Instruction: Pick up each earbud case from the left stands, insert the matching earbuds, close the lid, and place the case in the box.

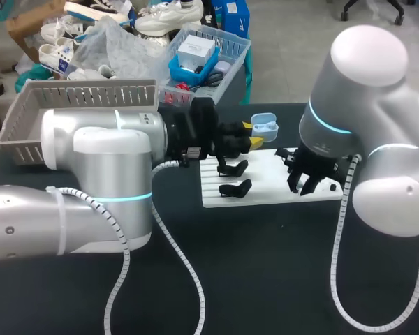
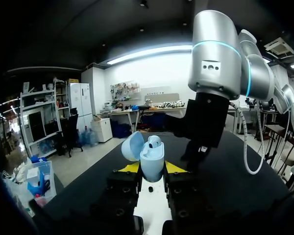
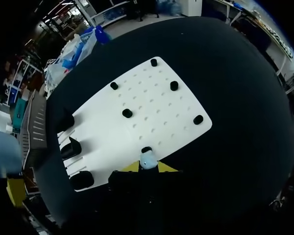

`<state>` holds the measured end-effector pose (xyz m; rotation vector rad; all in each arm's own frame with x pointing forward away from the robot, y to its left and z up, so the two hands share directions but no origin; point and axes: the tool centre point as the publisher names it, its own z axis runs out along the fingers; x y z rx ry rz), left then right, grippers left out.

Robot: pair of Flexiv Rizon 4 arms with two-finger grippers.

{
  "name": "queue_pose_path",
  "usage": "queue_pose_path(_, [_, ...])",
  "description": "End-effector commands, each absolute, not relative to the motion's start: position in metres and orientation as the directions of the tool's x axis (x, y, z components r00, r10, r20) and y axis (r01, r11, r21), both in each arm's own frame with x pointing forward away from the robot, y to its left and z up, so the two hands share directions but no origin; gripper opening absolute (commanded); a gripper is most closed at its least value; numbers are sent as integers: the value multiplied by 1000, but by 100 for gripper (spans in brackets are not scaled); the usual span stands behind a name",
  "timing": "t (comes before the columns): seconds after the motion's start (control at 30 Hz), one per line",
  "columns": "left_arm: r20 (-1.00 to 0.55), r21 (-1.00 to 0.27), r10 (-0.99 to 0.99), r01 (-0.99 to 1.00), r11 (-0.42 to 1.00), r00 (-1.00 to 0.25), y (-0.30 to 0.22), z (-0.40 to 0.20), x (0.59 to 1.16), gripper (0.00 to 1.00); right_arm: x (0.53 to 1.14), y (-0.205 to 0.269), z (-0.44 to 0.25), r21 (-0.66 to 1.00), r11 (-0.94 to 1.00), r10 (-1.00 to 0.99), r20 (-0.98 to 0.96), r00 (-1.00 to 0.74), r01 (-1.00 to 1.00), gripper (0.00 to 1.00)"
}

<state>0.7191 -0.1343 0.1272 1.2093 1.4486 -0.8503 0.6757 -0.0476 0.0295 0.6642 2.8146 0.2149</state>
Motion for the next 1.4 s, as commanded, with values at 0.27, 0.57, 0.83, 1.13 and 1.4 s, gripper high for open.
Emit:
queue_pose_path(0.27, [-970, 89, 240, 965, 247, 28, -134, 126, 719, 0, 660, -51, 39, 235, 880, 459, -198, -866, 413, 0])
queue_pose_path(0.57, [-970, 89, 240, 965, 247, 28, -134, 126, 719, 0, 646, -48, 47, 262, 897, 410, -187, -893, 357, 0])
queue_pose_path(0.83, [-970, 89, 240, 965, 247, 28, -134, 126, 719, 0, 630, -49, 62, 253, 938, 295, -226, -928, 236, 0])
queue_pose_path(1.13, [-970, 89, 240, 965, 247, 28, -134, 126, 719, 0, 598, -52, 77, 187, 982, 76, -232, -970, 32, 0])
queue_pose_path(1.4, [-970, 89, 240, 965, 247, 28, -134, 126, 719, 0, 577, -55, 93, 120, 979, -134, -243, -961, -166, 0])
